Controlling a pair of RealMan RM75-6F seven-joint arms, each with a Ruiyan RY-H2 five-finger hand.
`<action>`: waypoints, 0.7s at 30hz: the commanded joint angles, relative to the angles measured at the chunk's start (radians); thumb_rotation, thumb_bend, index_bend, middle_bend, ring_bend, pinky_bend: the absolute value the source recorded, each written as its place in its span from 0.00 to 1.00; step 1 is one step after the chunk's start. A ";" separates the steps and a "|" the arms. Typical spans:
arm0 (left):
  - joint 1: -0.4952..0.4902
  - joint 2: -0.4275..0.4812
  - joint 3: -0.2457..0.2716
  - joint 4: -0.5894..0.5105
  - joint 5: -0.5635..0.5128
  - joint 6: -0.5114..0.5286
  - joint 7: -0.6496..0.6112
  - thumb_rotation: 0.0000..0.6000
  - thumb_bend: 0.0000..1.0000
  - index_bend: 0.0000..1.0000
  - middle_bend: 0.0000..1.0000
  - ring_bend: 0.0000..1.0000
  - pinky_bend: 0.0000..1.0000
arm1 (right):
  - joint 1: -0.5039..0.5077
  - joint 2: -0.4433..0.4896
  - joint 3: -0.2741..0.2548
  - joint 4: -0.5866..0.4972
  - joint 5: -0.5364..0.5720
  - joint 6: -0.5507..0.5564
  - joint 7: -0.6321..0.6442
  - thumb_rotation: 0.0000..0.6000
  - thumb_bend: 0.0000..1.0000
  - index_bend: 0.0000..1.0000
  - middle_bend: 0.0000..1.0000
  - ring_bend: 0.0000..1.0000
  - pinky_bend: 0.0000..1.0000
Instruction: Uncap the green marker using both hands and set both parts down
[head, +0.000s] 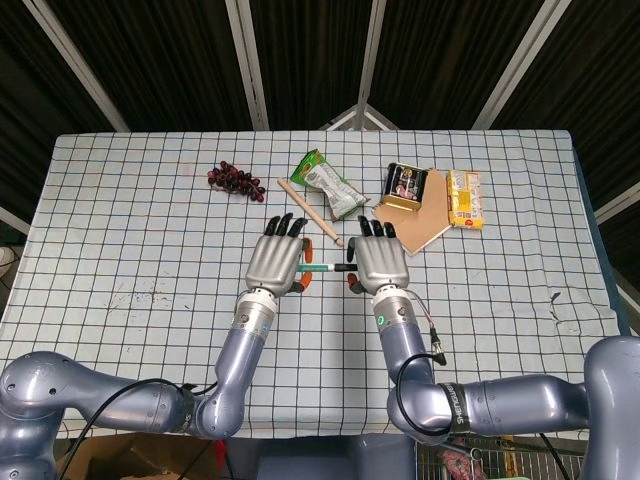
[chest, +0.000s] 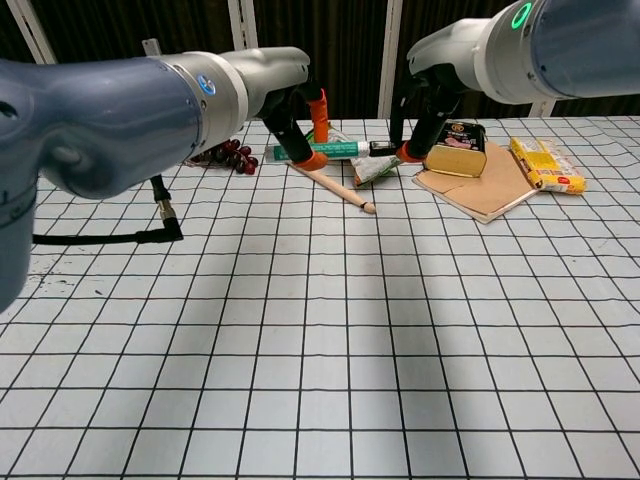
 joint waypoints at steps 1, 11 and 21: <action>0.000 -0.002 0.000 0.001 0.002 -0.001 -0.001 1.00 0.65 0.69 0.11 0.00 0.00 | 0.000 -0.001 0.001 0.002 0.001 0.000 0.000 1.00 0.41 0.48 0.00 0.02 0.00; 0.000 -0.009 0.002 0.015 0.001 -0.012 -0.002 1.00 0.65 0.69 0.11 0.00 0.00 | 0.002 -0.008 0.003 0.012 0.004 0.002 -0.003 1.00 0.41 0.52 0.00 0.02 0.00; 0.000 -0.012 0.001 0.020 0.006 -0.016 -0.004 1.00 0.65 0.69 0.11 0.00 0.00 | -0.001 -0.009 0.004 0.017 0.007 -0.005 -0.003 1.00 0.41 0.53 0.00 0.02 0.00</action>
